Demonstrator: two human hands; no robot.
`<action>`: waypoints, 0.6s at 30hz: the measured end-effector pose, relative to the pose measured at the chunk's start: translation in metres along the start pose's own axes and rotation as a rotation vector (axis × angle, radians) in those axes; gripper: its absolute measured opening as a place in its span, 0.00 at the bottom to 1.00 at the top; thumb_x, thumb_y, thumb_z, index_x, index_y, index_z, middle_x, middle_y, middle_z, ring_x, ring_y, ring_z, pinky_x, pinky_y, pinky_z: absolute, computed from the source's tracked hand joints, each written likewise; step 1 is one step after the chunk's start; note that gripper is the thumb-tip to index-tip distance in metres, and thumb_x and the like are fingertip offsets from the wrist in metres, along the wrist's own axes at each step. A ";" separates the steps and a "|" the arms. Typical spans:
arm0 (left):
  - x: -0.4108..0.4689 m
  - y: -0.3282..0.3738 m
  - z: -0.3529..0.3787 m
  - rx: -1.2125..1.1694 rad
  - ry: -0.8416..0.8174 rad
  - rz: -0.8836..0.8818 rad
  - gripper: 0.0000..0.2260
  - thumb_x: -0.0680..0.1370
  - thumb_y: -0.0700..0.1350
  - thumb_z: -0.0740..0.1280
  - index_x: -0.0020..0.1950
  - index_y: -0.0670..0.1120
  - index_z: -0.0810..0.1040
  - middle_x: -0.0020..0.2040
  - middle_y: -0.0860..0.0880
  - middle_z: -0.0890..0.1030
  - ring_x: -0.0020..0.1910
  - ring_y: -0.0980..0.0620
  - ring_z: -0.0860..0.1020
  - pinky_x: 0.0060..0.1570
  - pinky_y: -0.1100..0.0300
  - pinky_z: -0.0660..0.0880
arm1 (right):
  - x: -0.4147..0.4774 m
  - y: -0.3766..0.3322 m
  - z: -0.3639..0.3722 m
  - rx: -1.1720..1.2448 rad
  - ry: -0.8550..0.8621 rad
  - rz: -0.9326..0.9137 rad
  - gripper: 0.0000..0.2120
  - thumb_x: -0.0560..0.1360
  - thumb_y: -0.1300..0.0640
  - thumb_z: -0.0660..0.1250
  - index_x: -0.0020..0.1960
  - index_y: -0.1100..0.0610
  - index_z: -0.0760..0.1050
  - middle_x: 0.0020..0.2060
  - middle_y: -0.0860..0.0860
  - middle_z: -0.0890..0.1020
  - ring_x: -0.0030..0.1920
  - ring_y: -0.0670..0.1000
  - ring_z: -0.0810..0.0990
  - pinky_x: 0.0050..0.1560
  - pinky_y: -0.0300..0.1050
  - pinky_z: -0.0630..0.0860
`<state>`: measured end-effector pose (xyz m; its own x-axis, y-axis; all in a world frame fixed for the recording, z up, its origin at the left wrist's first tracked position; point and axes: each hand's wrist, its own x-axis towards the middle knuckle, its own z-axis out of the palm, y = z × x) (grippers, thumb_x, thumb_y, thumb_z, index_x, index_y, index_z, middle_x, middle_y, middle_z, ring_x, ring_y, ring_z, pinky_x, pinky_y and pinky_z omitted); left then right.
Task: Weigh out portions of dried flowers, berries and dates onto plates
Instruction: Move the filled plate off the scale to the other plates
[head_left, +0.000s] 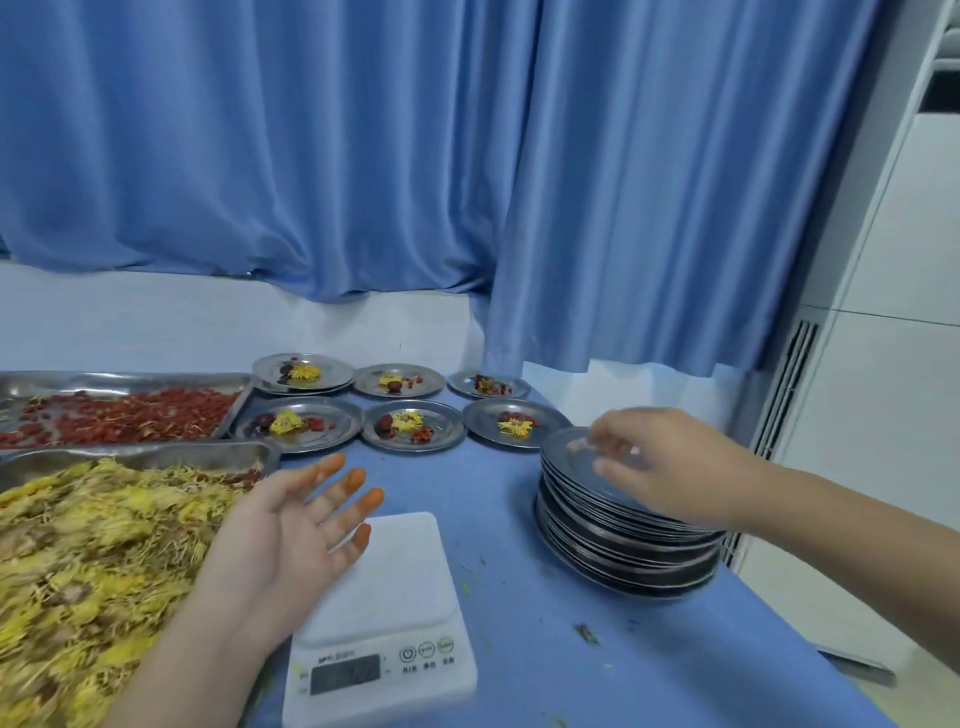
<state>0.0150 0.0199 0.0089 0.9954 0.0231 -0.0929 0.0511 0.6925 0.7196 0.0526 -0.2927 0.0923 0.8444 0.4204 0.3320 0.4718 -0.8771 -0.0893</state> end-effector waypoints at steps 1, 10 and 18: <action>0.000 -0.002 -0.003 -0.010 0.014 -0.004 0.09 0.79 0.47 0.60 0.47 0.47 0.78 0.45 0.47 0.83 0.49 0.44 0.82 0.44 0.53 0.71 | -0.007 0.006 0.003 -0.102 -0.025 -0.071 0.10 0.75 0.52 0.66 0.56 0.50 0.77 0.49 0.46 0.81 0.51 0.47 0.77 0.52 0.35 0.70; -0.007 -0.010 -0.011 -0.016 0.021 0.006 0.09 0.78 0.47 0.61 0.47 0.48 0.80 0.41 0.48 0.82 0.43 0.47 0.79 0.43 0.54 0.69 | -0.027 0.018 0.028 -0.186 -0.172 0.038 0.12 0.77 0.52 0.63 0.37 0.44 0.63 0.32 0.38 0.69 0.41 0.50 0.72 0.42 0.42 0.67; -0.015 -0.016 -0.010 -0.025 -0.010 0.023 0.08 0.77 0.48 0.62 0.48 0.48 0.79 0.41 0.48 0.82 0.40 0.49 0.78 0.41 0.55 0.68 | -0.019 0.013 0.023 0.080 -0.024 0.257 0.09 0.68 0.54 0.74 0.48 0.49 0.81 0.41 0.43 0.84 0.44 0.44 0.81 0.50 0.44 0.78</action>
<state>-0.0011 0.0158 -0.0084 0.9971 0.0318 -0.0694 0.0264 0.7094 0.7043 0.0489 -0.3071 0.0634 0.9443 0.1924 0.2669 0.2589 -0.9352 -0.2417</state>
